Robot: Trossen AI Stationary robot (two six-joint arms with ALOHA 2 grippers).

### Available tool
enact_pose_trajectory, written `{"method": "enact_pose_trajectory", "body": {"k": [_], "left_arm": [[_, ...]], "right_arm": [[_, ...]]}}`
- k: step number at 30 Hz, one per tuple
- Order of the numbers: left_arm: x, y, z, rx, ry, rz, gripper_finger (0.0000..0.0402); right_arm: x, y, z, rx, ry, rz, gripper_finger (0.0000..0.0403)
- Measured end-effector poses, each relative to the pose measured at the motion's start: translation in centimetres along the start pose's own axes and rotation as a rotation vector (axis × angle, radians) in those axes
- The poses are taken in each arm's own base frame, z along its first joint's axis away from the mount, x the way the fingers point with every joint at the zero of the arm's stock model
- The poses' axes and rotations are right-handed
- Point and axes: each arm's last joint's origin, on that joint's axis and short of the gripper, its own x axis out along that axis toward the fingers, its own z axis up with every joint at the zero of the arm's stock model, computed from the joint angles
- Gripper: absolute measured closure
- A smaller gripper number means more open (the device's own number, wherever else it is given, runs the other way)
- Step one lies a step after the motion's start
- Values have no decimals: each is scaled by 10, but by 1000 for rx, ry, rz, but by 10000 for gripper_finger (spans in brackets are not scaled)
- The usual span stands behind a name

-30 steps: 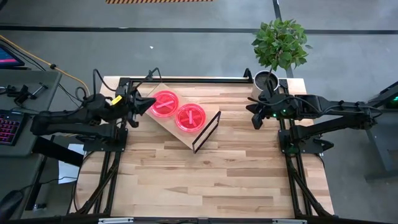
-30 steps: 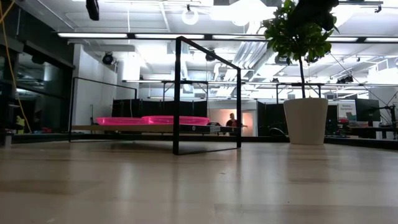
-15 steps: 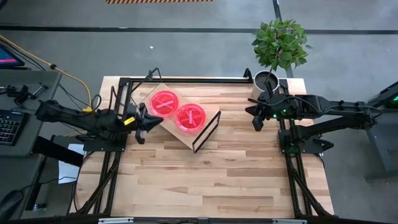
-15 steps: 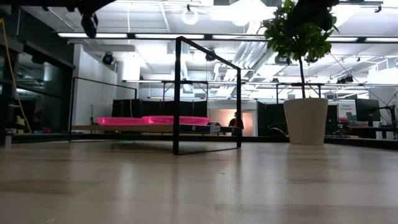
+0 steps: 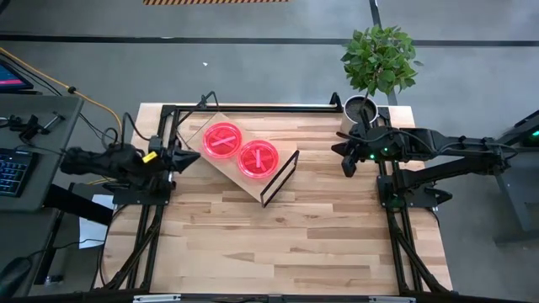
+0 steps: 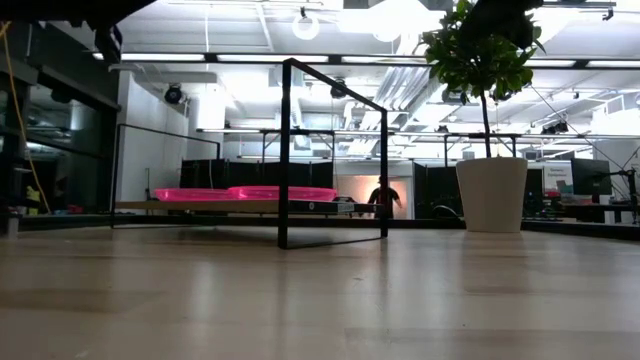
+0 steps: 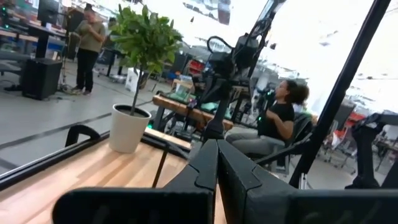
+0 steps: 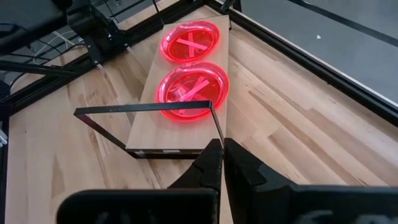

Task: Place and stack plates onto a shelf
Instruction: Return to Home Position

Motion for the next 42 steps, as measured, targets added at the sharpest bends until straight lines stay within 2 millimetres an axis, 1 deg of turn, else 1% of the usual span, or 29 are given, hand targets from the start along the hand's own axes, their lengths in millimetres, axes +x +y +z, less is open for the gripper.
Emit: {"method": "enact_pose_trajectory", "body": {"k": [2,6,12,22,24,30,34,39,42], "left_arm": [[-3,2,-5,-6,-10,-3,401],[-5,8,-22,-28,-23,-6,401],[-6,14,-45,-37,-97,-28,401],[-2,25,-69,16,-51,-27,401],[-1,29,-74,24,-3,-11,401],[0,33,-74,-3,23,-72,401],[1,35,-76,-12,43,-63,401],[1,35,-77,27,56,-50,401],[1,35,-77,49,54,-51,401]], "right_arm": [[0,0,0,17,0,0,402],[0,0,0,24,0,0,402],[0,0,0,24,0,0,402],[0,1,0,43,12,20,402],[0,1,0,43,16,27,402],[0,2,-2,40,54,68,402],[-4,-1,-5,43,77,68,402],[-20,-8,-8,26,64,77,403],[-29,-13,-11,8,-3,114,403]]}}
